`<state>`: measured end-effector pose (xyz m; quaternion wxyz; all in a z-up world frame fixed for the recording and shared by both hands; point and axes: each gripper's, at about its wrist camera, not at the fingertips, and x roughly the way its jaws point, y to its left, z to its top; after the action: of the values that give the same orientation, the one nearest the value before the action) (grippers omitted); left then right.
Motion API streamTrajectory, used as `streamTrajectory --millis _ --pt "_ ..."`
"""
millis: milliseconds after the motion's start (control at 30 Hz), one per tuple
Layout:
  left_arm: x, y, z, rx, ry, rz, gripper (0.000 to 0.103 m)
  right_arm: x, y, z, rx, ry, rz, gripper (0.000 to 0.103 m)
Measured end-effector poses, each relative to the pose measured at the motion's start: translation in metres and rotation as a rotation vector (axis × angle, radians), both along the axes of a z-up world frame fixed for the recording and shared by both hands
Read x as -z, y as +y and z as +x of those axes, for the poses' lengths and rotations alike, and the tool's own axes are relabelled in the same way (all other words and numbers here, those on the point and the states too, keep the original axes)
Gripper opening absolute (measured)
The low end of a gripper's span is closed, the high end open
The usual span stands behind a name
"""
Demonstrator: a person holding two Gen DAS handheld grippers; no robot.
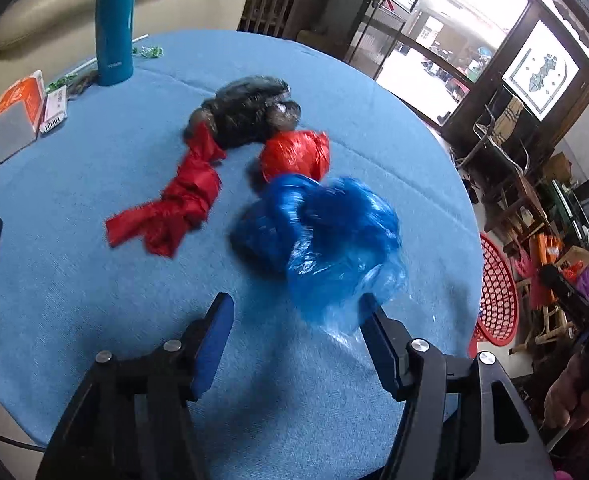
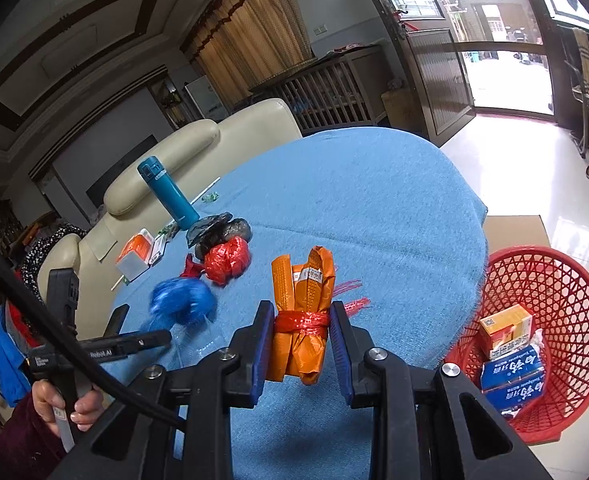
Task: Collect trash
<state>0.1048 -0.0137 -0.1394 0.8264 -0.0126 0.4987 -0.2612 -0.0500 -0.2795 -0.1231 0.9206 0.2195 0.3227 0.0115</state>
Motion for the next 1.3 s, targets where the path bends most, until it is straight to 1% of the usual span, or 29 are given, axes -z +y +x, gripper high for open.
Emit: streamTrajectory --millis 100,167,200,233,300,333,400,467,500,600,700,767,833,867,900,1000,1067,1167,1233,1300 --pt "-0.010 -0.002 0.010 -0.009 0.006 -0.019 0.065 0.000 0.001 -0.001 -0.002 -0.002 0.000 0.030" --pt "-0.018 -0.003 0.013 -0.034 -0.005 -0.020 0.065 -0.002 0.003 0.000 -0.009 -0.007 -0.005 0.030" --pt "-0.023 0.000 0.012 -0.040 -0.010 -0.037 0.065 -0.005 0.004 0.001 -0.015 -0.013 -0.007 0.030" --pt "-0.028 0.004 0.009 -0.041 -0.018 -0.052 0.066 -0.009 0.006 0.001 -0.023 -0.022 -0.009 0.030" --pt "-0.034 0.007 0.005 -0.057 -0.036 -0.038 0.066 -0.018 0.009 0.002 -0.041 -0.053 -0.019 0.030" --pt "-0.035 0.006 0.005 -0.057 -0.035 -0.043 0.066 -0.021 0.010 0.004 -0.049 -0.066 -0.022 0.030" --pt "-0.037 -0.003 0.009 -0.057 -0.024 -0.050 0.066 -0.021 0.012 0.010 -0.052 -0.063 -0.017 0.030" --pt "-0.035 -0.022 0.015 -0.051 -0.006 -0.034 0.066 -0.016 0.013 0.013 -0.047 -0.046 -0.007 0.030" --pt "-0.033 -0.035 0.019 -0.035 0.003 -0.024 0.067 -0.012 0.014 0.013 -0.046 -0.036 -0.002 0.030" --pt "-0.021 -0.071 0.031 -0.013 0.017 0.044 0.068 -0.007 0.013 0.008 -0.034 -0.029 -0.018 0.030" --pt "-0.004 -0.102 0.041 0.001 0.053 0.095 0.068 -0.016 0.004 0.002 -0.004 -0.055 -0.042 0.030" --pt "0.005 -0.119 0.045 -0.004 0.030 0.179 0.068 -0.024 -0.004 -0.003 0.019 -0.078 -0.066 0.030" --pt "0.014 -0.125 0.047 -0.004 0.031 0.198 0.067 -0.029 -0.013 -0.008 0.047 -0.095 -0.082 0.030" --pt "0.018 -0.128 0.048 -0.001 0.030 0.217 0.058 -0.030 -0.018 -0.010 0.058 -0.096 -0.081 0.030" --pt "0.020 -0.130 0.048 0.006 0.019 0.223 0.056 -0.029 -0.023 -0.012 0.070 -0.095 -0.078 0.030" --pt "0.016 -0.134 0.045 0.020 -0.019 0.233 0.046 -0.024 -0.035 -0.016 0.103 -0.085 -0.062 0.030" --pt "0.007 -0.137 0.039 0.034 -0.053 0.227 0.044 -0.023 -0.043 -0.019 0.121 -0.084 -0.049 0.030" --pt "-0.018 -0.146 0.019 0.059 -0.147 0.224 0.044 -0.027 -0.054 -0.028 0.150 -0.104 -0.051 0.030" --pt "-0.037 -0.152 0.005 0.084 -0.190 0.202 0.044 -0.031 -0.063 -0.034 0.171 -0.118 -0.052 0.030" --pt "-0.060 -0.163 -0.015 0.137 -0.240 0.169 0.044 -0.035 -0.077 -0.044 0.209 -0.132 -0.053 0.030"
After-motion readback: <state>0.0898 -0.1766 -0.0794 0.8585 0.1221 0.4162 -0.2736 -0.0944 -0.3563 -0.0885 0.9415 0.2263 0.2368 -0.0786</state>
